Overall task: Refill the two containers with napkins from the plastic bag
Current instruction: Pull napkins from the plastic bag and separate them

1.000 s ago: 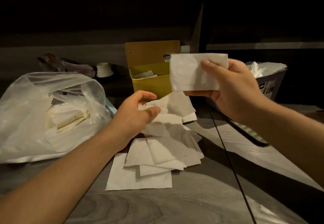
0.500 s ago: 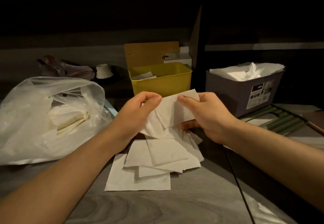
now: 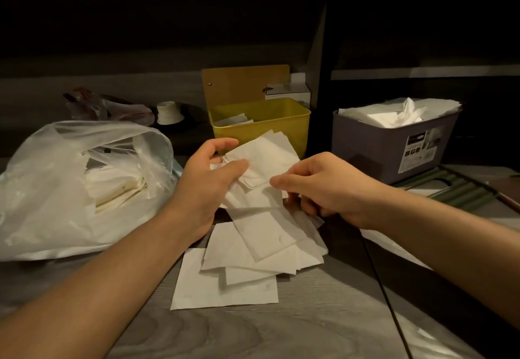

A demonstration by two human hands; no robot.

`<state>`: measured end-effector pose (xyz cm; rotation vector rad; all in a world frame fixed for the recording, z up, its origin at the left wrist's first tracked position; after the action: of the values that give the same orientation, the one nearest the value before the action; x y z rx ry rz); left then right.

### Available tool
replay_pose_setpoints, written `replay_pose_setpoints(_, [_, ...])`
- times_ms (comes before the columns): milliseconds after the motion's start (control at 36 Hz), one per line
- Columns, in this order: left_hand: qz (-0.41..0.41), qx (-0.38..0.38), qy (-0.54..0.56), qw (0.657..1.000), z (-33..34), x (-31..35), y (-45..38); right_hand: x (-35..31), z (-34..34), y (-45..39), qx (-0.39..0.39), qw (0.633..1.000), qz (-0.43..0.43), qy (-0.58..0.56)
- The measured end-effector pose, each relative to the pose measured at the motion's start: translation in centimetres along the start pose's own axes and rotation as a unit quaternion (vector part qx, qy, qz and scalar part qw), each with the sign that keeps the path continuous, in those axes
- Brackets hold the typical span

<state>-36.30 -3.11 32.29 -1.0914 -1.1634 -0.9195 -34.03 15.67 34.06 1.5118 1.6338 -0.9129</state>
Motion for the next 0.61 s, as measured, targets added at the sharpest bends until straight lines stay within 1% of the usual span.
replay_pose_setpoints(167, [-0.016, 0.0, 0.003, 1.0, 0.1, 0.1, -0.1, -0.1, 0.3, 0.3, -0.024, 0.999, -0.006, -0.027])
replay_pose_setpoints(306, [-0.013, 0.005, -0.006, 1.0, -0.1, 0.1, -0.1, -0.2, 0.2, 0.2, -0.073, 0.997, -0.014, 0.015])
replay_pose_setpoints(389, [-0.015, 0.002, -0.004, 1.0, -0.1, 0.1, 0.0, 0.0, -0.4, 0.1, -0.1, 0.995, -0.009, 0.011])
replay_pose_setpoints(444, [-0.015, 0.007, -0.003, 1.0, -0.2, 0.0, 0.0, -0.2, -1.2, 0.2, -0.132, 0.991, -0.025, -0.007])
replay_pose_setpoints(556, [-0.021, -0.003, -0.012, 1.0, -0.2, 0.0, -0.1, -0.9, -2.6, 0.6, -0.206, 0.974, -0.086, -0.046])
replay_pose_setpoints(611, [-0.028, -0.008, -0.019, 0.999, -0.1, 0.0, -0.1, -1.1, -3.0, 0.6, -0.217, 0.969, -0.109, -0.048])
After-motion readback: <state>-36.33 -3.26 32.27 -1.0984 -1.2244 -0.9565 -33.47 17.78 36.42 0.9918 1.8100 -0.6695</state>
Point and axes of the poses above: each hand's wrist, its own y-axis away from the middle knuckle, its own z-axis out of the palm, x = y × z, the point moved 3 cm from there along -y, towards the middle knuckle, and after that the axes turned 10 degrees about x, right-handed, at the moved point
